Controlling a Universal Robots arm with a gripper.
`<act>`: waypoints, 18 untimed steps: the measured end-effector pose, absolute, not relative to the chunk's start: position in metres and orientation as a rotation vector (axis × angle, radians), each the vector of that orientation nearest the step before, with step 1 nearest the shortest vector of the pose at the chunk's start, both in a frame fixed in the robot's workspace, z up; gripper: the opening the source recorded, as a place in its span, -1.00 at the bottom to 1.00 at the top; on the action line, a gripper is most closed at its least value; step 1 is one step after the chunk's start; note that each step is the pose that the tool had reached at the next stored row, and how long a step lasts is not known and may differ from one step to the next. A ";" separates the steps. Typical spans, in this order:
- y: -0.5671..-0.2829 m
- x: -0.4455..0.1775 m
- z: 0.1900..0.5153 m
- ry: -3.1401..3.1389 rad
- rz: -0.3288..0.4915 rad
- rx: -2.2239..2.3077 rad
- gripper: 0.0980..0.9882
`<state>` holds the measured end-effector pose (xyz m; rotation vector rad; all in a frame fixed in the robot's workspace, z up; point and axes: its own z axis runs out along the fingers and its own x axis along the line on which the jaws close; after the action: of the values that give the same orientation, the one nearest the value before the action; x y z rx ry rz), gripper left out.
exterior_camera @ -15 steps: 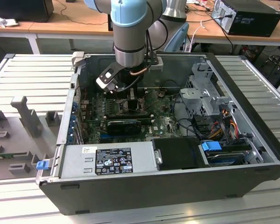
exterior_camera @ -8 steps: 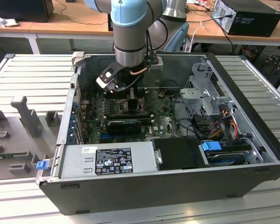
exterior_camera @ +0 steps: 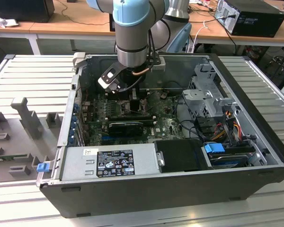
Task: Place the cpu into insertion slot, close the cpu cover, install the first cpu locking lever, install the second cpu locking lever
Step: 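Place the cpu into insertion slot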
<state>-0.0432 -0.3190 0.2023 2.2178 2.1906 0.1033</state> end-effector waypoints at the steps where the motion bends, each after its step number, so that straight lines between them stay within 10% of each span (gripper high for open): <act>1: -0.319 -0.043 0.204 2.190 0.102 2.217 0.15; 4: -0.319 -0.043 0.208 2.187 0.094 2.214 0.15; 11: -0.319 -0.043 0.214 2.172 0.058 2.197 -0.85; 18: -0.319 -0.043 0.219 2.168 0.049 2.192 -0.98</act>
<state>-0.0432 -0.3189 0.2186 2.1923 2.1682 0.0490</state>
